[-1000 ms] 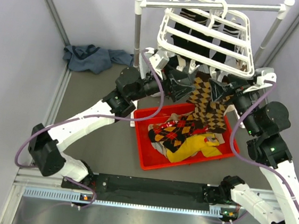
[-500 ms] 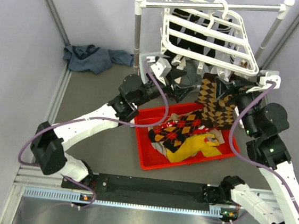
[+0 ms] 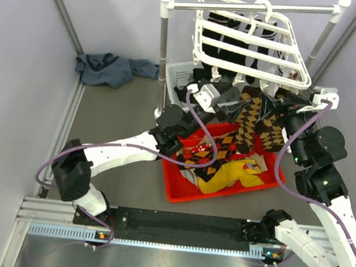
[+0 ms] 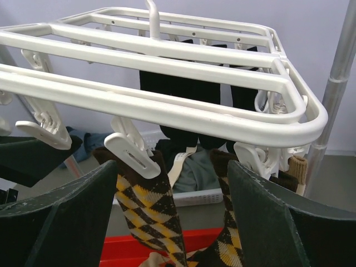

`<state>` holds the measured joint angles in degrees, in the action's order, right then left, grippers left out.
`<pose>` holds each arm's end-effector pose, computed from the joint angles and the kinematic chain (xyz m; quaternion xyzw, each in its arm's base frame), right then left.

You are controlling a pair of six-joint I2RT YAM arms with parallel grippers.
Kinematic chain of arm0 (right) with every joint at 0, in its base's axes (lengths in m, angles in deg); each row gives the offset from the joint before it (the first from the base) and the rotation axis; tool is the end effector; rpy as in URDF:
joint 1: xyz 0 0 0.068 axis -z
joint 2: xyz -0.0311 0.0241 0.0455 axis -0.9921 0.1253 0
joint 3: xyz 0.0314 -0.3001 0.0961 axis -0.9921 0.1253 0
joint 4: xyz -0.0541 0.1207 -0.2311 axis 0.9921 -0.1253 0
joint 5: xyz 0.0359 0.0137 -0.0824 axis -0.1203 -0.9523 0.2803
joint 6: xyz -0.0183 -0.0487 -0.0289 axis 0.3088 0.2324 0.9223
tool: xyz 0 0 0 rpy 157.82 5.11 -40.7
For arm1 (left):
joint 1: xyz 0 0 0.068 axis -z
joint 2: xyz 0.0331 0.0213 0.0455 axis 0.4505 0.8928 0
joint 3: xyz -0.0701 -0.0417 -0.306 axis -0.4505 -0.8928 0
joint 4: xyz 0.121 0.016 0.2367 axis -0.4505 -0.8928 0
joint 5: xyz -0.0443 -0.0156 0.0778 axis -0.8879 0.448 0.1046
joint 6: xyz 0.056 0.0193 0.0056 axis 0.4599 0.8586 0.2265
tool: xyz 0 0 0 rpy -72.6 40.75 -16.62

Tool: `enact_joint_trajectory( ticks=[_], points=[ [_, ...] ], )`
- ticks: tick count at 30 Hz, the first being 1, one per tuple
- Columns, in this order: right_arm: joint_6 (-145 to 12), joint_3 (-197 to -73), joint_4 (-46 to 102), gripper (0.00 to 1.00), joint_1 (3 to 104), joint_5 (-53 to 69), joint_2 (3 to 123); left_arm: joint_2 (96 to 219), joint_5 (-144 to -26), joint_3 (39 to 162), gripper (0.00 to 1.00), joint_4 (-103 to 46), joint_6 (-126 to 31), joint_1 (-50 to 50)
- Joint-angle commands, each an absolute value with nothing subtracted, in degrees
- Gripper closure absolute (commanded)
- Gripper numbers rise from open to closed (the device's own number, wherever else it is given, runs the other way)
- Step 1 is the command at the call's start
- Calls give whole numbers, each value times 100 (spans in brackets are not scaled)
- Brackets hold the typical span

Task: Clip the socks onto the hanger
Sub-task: Open the clamp at the hanger.

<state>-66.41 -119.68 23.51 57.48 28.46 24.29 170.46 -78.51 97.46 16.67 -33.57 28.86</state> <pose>0.1170 0.0450 0.4816 -0.0182 0.6269 0.1486 0.7646 0.2092 -0.3081 0.4499 0.2618 0.4466 -0.3905 0.7613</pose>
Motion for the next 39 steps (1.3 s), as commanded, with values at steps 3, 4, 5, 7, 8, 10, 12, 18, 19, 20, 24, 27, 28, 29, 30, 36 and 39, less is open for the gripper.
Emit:
enact_joint_trajectory(
  ticks=[3,4,5,7,8,10,12,18,19,20,24,27,28,29,30,36,39],
  points=[
    [-6562,-11918,2655,21,5766,2954,2293,17371,-6569,10207,34,2719,-2362,3281],
    [-6553,-11909,2672,21,5758,2954,2284,17406,-6472,10268,35,2789,-2178,3325],
    [-6536,-11909,2673,21,5766,2972,2258,17484,-6358,10295,36,2833,-2072,3395],
    [-6527,-11891,2673,21,5766,2989,2231,17581,-5990,10409,38,2921,-1748,3475],
    [-6527,-11891,2673,21,5766,2989,2222,17686,-5892,10436,39,3043,-1659,3527],
    [-6518,-11882,2673,21,5766,2989,2187,17748,-5699,10514,39,3123,-1414,3571],
    [-6509,-11874,2673,21,5766,3016,2170,17845,-5601,10602,39,3238,-1254,3624],
    [-6491,-11830,2690,21,5758,3051,2169,18083,-5118,10805,41,3465,-692,3712],
    [-6483,-11838,2690,21,5758,3042,2178,18109,-5056,10814,41,3475,-639,3738],
    [-6491,-11830,2690,21,5766,3042,2178,18109,-4986,10805,41,3501,-586,3756],
    [-6509,-11838,2690,21,5758,3033,2169,18118,-4828,10726,42,3677,-270,3853],
    [-6509,-11830,2725,21,5766,3016,2178,18057,-4810,10665,49,3668,-260,3870],
    [-6509,-11821,2717,21,5766,3025,2178,18013,-4801,10656,54,3651,-278,3879],
    [-6509,-11821,2717,21,5758,3016,2178,17987,-4801,10638,57,3616,-278,3879],
    [-6509,-11812,2717,21,5766,3016,2170,17969,-4801,10612,59,3590,-304,3879],
    [-6500,-11917,2655,21,5766,2718,2082,17784,-4792,10454,81,3309,-497,3888],
    [-6492,-12092,2480,21,5766,2366,2012,17626,-4845,10445,90,2887,-620,3932]
  ],
)
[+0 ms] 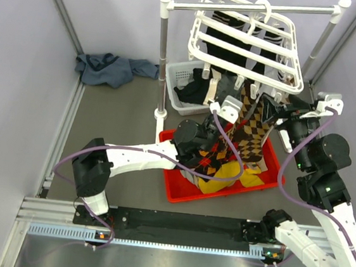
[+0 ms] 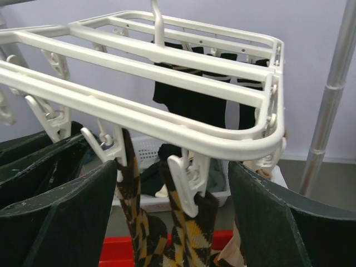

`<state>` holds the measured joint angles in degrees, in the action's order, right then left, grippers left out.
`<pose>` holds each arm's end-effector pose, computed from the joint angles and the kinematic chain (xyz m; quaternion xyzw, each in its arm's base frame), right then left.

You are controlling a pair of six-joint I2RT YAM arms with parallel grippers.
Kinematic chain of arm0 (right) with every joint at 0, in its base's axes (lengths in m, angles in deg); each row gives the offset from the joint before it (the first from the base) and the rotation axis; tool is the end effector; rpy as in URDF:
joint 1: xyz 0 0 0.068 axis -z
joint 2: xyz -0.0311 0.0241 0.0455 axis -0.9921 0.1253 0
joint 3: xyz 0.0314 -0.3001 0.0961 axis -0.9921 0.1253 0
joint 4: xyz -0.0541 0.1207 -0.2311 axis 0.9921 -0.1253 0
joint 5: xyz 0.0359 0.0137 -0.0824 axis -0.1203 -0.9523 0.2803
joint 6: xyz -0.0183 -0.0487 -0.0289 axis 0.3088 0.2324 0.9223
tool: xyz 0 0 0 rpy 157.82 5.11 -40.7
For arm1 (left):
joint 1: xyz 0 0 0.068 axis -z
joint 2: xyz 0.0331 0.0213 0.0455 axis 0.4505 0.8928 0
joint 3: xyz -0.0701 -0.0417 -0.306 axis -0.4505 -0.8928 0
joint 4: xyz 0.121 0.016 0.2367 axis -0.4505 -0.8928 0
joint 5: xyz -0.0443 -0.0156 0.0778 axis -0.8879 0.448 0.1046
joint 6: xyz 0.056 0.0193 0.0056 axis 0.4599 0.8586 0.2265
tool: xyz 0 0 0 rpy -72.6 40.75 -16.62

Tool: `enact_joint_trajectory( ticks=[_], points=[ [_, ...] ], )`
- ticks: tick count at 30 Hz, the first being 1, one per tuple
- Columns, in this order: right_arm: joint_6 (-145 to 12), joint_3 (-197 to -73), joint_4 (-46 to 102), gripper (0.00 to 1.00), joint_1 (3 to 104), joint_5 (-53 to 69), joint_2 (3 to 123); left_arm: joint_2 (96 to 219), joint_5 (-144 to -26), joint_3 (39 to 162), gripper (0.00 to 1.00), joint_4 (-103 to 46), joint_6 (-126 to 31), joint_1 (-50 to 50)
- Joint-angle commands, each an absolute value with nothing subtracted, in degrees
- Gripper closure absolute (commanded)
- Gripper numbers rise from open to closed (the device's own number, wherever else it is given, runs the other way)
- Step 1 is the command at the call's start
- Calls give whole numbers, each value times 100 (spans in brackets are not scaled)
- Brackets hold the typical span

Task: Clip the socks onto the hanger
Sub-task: Open the clamp at the hanger.

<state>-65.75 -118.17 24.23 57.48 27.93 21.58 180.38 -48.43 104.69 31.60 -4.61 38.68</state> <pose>0.1048 0.0397 0.4790 -0.0221 0.6137 0.1512 0.7746 0.1877 -0.3609 0.4521 0.1592 0.4388 -0.1586 0.8700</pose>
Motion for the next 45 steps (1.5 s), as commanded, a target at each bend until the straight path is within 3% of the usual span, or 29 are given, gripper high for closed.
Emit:
enact_joint_trajectory(
  ticks=[1,9,21,26,35,41,45],
  points=[
    [-6509,-12137,2427,21,5766,2157,2003,17574,-4853,10453,91,2773,-647,3958],
    [-6869,-13059,1618,21,5766,995,2002,17213,-5012,10884,98,973,-1410,4037],
    [-7739,-14202,371,24,5758,204,2959,17318,-5056,10752,97,566,-1807,4143],
    [-7906,-14124,71,27,5766,484,3136,17318,-5056,10752,96,522,-1834,4169],
    [-8205,-13685,659,33,5932,477,3409,17327,-5091,10735,96,461,-1904,4178],
    [-9162,-13070,1916,40,6916,-710,3408,17292,-5214,10691,96,452,-1974,4187],
    [-9251,-13060,2250,41,6971,-1009,3488,17292,-5319,10717,97,355,-2053,4187]
  ],
)
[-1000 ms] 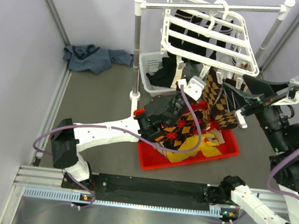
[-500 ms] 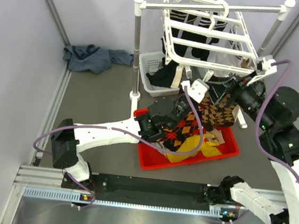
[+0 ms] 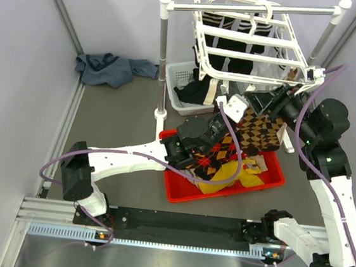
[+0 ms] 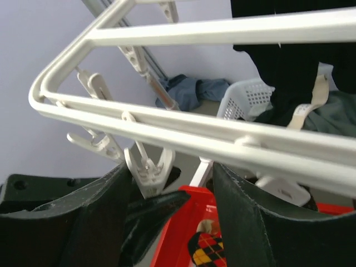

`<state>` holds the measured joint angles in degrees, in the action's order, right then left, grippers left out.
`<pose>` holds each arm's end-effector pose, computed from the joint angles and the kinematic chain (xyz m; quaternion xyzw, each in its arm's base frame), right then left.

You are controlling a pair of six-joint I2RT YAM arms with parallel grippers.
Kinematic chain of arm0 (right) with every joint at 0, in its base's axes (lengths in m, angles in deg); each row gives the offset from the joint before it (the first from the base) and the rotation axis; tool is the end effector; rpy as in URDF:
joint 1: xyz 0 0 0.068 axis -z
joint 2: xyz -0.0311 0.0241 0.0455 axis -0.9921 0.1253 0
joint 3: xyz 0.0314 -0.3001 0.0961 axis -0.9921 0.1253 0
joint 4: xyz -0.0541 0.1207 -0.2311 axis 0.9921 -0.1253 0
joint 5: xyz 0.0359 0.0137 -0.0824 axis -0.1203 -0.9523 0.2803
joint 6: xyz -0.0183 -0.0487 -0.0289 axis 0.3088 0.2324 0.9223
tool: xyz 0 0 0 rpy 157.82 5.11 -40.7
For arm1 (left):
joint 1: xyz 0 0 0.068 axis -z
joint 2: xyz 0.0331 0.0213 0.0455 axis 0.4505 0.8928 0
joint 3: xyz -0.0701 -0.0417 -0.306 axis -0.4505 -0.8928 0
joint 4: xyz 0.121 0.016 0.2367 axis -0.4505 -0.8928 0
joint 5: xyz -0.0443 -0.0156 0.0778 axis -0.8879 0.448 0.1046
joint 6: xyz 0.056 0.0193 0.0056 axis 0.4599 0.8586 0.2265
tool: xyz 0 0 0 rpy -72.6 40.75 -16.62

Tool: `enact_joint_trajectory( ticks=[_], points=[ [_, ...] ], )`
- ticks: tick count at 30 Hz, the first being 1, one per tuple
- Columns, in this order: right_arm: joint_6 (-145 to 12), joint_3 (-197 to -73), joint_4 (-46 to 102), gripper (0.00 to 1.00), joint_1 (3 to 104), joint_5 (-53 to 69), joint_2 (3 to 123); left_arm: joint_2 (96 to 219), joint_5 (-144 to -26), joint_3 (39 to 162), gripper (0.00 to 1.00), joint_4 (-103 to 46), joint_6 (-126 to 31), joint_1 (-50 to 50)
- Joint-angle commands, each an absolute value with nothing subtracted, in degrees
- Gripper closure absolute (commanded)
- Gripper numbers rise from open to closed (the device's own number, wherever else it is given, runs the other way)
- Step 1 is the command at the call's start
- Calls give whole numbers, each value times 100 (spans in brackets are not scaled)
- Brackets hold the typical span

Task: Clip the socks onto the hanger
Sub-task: Open the clamp at the hanger.

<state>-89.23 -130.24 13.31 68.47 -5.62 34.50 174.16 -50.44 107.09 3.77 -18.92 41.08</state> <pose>0.1563 0.0566 0.5001 -0.0463 0.6895 0.3855 0.6114 0.1670 -0.3589 0.4617 0.2349 0.5353 -0.2267 0.7790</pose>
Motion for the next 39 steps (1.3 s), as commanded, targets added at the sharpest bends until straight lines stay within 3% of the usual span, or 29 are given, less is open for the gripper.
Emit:
enact_joint_trajectory(
  ticks=[1,9,15,19,21,24,27,32,39],
  points=[
    [-9234,-13069,2312,42,6971,-1010,3505,17292,-5328,10708,97,355,-2062,4178],
    [-9093,-13288,2260,48,6971,-1062,3725,17406,-5451,10814,98,223,-2071,4178],
    [-8918,-13219,2146,65,6971,-1071,3672,17406,-5425,10884,95,100,-2071,4178],
    [-8777,-13236,1978,82,6979,-1036,3637,17345,-5328,10867,82,39,-2045,4187],
    [-8768,-13201,1978,85,6971,-1088,3611,17292,-5258,10814,72,21,-2053,4169],
    [-8759,-13131,1987,92,6979,-1080,3567,17160,-5126,10726,66,38,-2097,4152],
    [-8768,-13113,1961,93,6979,-1036,3532,17064,-5056,10717,55,-23,-2246,4073],
    [-8864,-13025,2040,100,6971,-791,3479,16748,-5354,10586,29,-434,-2370,3967],
    [-8944,-12823,2233,100,6971,-570,3435,15826,-5662,9804,10,-1761,-2983,3923]
  ],
)
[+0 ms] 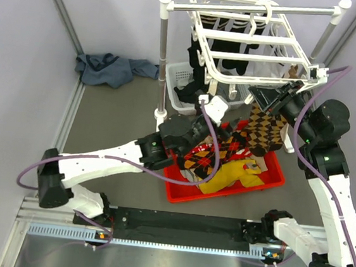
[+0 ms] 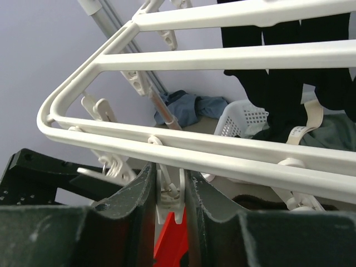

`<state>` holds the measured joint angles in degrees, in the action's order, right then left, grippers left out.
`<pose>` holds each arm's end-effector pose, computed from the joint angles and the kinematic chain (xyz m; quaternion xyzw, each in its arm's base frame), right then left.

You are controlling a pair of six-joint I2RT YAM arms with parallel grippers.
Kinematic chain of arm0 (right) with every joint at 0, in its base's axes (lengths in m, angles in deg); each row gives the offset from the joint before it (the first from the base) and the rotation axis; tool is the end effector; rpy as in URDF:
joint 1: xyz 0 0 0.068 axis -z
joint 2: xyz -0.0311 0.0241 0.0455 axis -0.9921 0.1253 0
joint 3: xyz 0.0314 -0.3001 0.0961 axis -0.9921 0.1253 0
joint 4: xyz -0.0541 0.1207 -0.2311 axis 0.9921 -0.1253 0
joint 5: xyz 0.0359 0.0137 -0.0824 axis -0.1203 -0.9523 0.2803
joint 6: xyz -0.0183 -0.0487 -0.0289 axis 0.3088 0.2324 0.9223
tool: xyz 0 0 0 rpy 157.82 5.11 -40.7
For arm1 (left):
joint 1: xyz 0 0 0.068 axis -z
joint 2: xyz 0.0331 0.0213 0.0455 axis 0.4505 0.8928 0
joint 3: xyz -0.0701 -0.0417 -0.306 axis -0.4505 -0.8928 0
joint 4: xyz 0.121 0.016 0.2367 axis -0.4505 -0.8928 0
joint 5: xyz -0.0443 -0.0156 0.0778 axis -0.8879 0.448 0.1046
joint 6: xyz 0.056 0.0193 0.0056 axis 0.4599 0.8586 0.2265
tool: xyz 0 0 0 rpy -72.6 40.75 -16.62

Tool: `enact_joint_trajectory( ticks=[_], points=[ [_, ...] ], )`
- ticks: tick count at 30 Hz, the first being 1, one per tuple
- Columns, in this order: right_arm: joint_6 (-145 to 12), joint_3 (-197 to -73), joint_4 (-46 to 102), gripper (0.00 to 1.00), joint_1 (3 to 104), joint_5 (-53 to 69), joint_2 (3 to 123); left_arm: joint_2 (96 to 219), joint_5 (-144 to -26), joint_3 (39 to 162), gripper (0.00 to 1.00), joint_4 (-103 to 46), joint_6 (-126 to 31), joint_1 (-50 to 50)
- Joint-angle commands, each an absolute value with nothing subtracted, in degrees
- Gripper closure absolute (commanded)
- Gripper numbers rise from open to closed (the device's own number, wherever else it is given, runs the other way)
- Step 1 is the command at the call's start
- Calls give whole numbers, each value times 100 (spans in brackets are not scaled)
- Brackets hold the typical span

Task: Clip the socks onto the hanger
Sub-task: Open the clamp at the hanger, then pick up the sock from the bin.

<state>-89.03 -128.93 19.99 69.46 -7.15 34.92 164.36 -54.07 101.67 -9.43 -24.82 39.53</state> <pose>0.1613 0.0559 0.5046 -0.0613 0.6592 0.3912 0.6393 0.1553 -0.3118 0.4625 0.2667 0.5779 -0.2425 0.7321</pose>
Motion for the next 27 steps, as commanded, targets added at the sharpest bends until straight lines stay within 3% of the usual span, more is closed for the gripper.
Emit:
enact_joint_trajectory(
  ticks=[1,8,12,27],
  points=[
    [-8926,-12797,2251,100,6971,-561,3435,15772,-5697,9716,8,-1963,-3072,3923],
    [-8803,-12744,2251,100,6971,-456,3470,15788,-5960,9013,7,-3029,-4240,3923],
    [-8715,-12717,2181,100,6971,-386,3461,16463,-6119,9003,7,-3310,-4575,3923],
    [-8434,-12559,2154,100,6971,-228,3444,19742,-5776,11779,37,-3890,-4997,3502]
  ],
)
